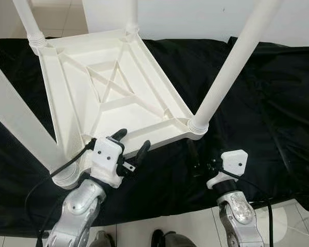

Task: Building children table

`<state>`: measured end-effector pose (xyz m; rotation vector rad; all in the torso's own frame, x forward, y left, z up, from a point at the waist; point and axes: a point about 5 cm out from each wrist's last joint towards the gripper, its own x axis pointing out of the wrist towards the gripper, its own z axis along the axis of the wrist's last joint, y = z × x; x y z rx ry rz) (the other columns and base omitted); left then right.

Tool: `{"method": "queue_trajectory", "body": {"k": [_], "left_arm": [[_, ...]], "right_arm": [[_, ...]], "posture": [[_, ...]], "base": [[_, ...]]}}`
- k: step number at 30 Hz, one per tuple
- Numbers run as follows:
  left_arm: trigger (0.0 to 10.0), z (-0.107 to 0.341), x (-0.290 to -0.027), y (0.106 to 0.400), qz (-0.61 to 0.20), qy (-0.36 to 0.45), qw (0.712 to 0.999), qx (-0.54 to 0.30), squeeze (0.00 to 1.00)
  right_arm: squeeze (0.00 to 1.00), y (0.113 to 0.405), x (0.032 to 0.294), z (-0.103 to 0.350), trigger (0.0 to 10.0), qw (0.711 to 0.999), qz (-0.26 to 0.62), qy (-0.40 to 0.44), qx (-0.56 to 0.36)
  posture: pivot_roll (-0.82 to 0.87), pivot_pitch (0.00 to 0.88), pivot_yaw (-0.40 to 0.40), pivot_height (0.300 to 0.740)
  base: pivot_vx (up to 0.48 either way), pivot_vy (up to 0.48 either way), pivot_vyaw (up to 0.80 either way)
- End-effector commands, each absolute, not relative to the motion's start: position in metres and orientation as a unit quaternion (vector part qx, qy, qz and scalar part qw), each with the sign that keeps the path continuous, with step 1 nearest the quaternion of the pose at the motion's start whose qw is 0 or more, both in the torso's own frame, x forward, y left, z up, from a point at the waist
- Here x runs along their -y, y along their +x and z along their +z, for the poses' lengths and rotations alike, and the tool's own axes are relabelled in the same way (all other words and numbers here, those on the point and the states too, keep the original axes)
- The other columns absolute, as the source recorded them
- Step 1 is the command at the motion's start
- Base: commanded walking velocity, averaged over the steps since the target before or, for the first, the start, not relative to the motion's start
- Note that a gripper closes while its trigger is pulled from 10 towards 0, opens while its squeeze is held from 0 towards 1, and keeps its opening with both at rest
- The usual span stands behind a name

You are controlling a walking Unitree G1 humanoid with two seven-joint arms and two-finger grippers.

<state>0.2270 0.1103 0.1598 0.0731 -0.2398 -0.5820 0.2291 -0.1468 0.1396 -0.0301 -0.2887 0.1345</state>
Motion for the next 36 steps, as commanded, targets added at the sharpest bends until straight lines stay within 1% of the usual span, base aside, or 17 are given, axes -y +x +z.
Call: {"method": "queue_trajectory", "body": {"k": [1,8,9,10,11,12,13,15,16,20,21,23,29,30,33,35,36], "left_arm": [[10.0,0.163,-0.112,0.225,-0.272,0.029,0.954,0.126,0.00],[10.0,0.166,-0.110,0.221,-0.265,0.015,0.954,0.141,0.00],[10.0,0.166,-0.108,0.215,-0.290,0.015,0.946,0.141,0.00],[10.0,0.166,-0.108,0.215,-0.290,0.015,0.946,0.141,0.00],[10.0,0.165,-0.108,0.209,-0.318,0.017,0.938,0.135,0.00],[10.0,0.159,-0.113,0.193,-0.396,0.027,0.913,0.093,0.00],[10.0,0.159,-0.113,0.193,-0.396,0.027,0.913,0.093,0.00],[10.0,0.155,-0.117,0.185,-0.427,0.046,0.900,0.069,0.00],[10.0,0.154,-0.121,0.183,-0.432,0.054,0.898,0.058,0.00],[10.0,0.152,-0.126,0.179,-0.441,0.057,0.895,0.037,0.00],[10.0,0.152,-0.134,0.169,-0.457,0.095,0.884,0.019,0.00],[10.0,0.155,-0.142,0.167,-0.439,0.118,0.890,0.014,0.00],[10.0,0.158,-0.155,0.169,-0.406,0.127,0.905,0.017,0.00],[10.0,0.162,-0.158,0.168,-0.392,0.118,0.912,0.024,0.00],[10.0,0.163,-0.156,0.168,-0.392,0.106,0.913,0.025,0.00],[10.0,0.161,-0.147,0.170,-0.390,0.088,0.916,0.030,0.00],[10.0,0.161,-0.147,0.170,-0.390,0.088,0.916,0.030,0.00]], "right_arm": [[0.00,0.226,0.153,0.139,10.0,0.988,0.046,-0.024,0.143],[0.00,0.228,0.148,0.139,10.0,0.989,0.046,-0.019,0.142],[0.00,0.229,0.146,0.138,10.0,0.988,0.053,-0.018,0.141],[0.00,0.229,0.146,0.138,10.0,0.988,0.053,-0.018,0.141],[0.00,0.229,0.145,0.138,10.0,0.988,0.059,-0.019,0.139],[0.00,0.233,0.144,0.136,10.0,0.988,0.065,-0.022,0.138],[0.00,0.233,0.144,0.136,10.0,0.988,0.065,-0.022,0.138],[0.00,0.235,0.145,0.136,10.0,0.988,0.064,-0.023,0.137],[0.00,0.237,0.146,0.136,10.0,0.988,0.063,-0.024,0.137],[0.00,0.241,0.147,0.136,10.0,0.988,0.064,-0.025,0.137],[0.00,0.248,0.146,0.136,10.0,0.988,0.068,-0.026,0.138],[0.00,0.254,0.143,0.137,10.0,0.987,0.074,-0.024,0.140],[0.00,0.258,0.140,0.137,10.0,0.986,0.084,-0.022,0.141],[0.00,0.260,0.138,0.136,10.0,0.986,0.090,-0.021,0.140],[0.00,0.261,0.137,0.136,10.0,0.986,0.092,-0.022,0.140],[0.00,0.260,0.136,0.137,10.0,0.985,0.095,-0.027,0.142],[0.00,0.260,0.136,0.137,10.0,0.985,0.095,-0.027,0.142]], "posture": [[-0.03,0.157,-0.078,0.740],[-0.02,0.152,-0.079,0.740],[-0.01,0.151,-0.080,0.740],[-0.01,0.151,-0.080,0.740],[-0.01,0.151,-0.082,0.740],[0.00,0.151,-0.084,0.740],[0.00,0.151,-0.084,0.740],[0.00,0.151,-0.084,0.740],[0.03,0.160,-0.091,0.740],[0.04,0.161,-0.093,0.740],[0.07,0.167,-0.103,0.740],[0.09,0.168,-0.113,0.740],[0.12,0.172,-0.127,0.740],[0.12,0.172,-0.133,0.740],[0.12,0.172,-0.133,0.740],[0.08,0.176,-0.128,0.740],[0.08,0.176,-0.128,0.740]], "base": [[0.000,0.000,0.00],[0.000,0.000,0.00],[0.000,0.000,0.00],[0.000,0.000,0.00],[0.000,0.000,0.00],[0.000,0.000,0.00],[0.000,0.000,0.00],[0.000,0.000,0.00],[0.000,0.000,0.00],[0.000,0.000,0.00],[0.000,0.000,0.00],[0.000,0.000,0.00],[0.000,0.000,0.00],[0.000,0.000,0.00],[0.000,0.000,0.00],[0.000,0.000,0.00],[0.000,0.000,0.00]]}}
